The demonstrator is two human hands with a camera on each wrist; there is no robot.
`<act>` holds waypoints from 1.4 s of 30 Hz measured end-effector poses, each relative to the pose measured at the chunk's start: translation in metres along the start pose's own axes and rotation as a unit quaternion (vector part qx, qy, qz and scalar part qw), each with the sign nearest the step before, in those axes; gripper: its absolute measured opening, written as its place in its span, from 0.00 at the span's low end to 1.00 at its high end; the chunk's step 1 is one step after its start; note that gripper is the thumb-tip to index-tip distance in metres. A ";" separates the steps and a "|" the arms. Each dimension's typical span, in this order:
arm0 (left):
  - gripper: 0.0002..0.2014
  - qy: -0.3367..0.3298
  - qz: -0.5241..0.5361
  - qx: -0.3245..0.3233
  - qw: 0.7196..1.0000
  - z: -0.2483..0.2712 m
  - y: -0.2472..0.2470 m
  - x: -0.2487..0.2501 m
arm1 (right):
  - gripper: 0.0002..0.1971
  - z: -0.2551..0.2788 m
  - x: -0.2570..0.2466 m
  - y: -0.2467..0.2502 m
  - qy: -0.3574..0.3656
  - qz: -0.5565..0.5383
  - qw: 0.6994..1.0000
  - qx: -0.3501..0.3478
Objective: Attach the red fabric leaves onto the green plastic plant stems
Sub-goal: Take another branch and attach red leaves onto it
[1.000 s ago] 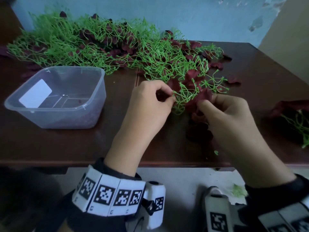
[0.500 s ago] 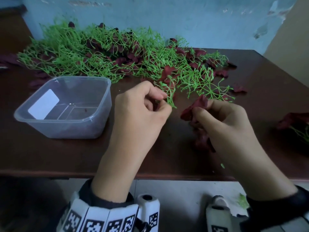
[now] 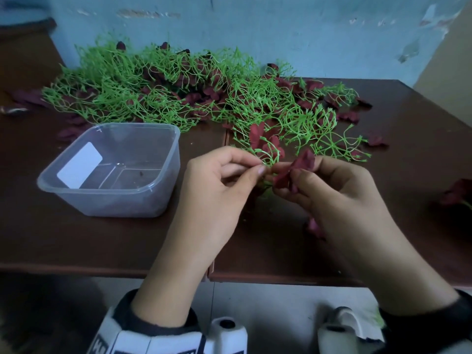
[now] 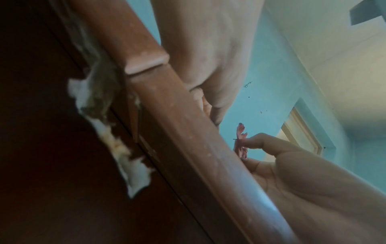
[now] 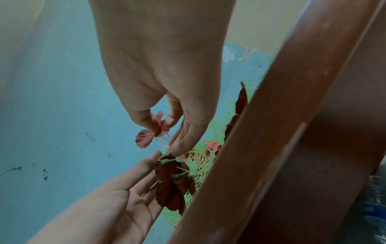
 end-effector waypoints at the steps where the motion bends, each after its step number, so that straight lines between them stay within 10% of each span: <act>1: 0.04 0.001 0.006 0.002 1.000 0.001 0.001 0.000 | 0.08 0.000 0.003 0.002 -0.001 -0.004 1.000 0.010; 25: 0.13 0.005 0.030 -0.068 0.997 0.005 -0.012 0.001 | 0.10 0.001 0.007 0.001 -0.061 -0.179 0.981 0.043; 29: 0.02 -0.004 0.014 -0.039 0.999 0.008 -0.012 0.007 | 0.13 0.002 0.006 -0.004 -0.058 -0.189 0.980 0.030; 42: 0.11 -0.041 0.129 0.044 0.990 0.007 -0.005 0.005 | 0.13 0.002 0.006 -0.008 -0.089 -0.282 0.953 0.059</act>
Point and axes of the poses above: each hand's wrist, its own z-axis away from the middle knuckle, its own y-axis out of the back of the hand, x = y × z, the point moved 9 cm from there along -z, towards the middle knuckle, and after that the axes turned 3 degrees about -x, right-handed, at the moved point
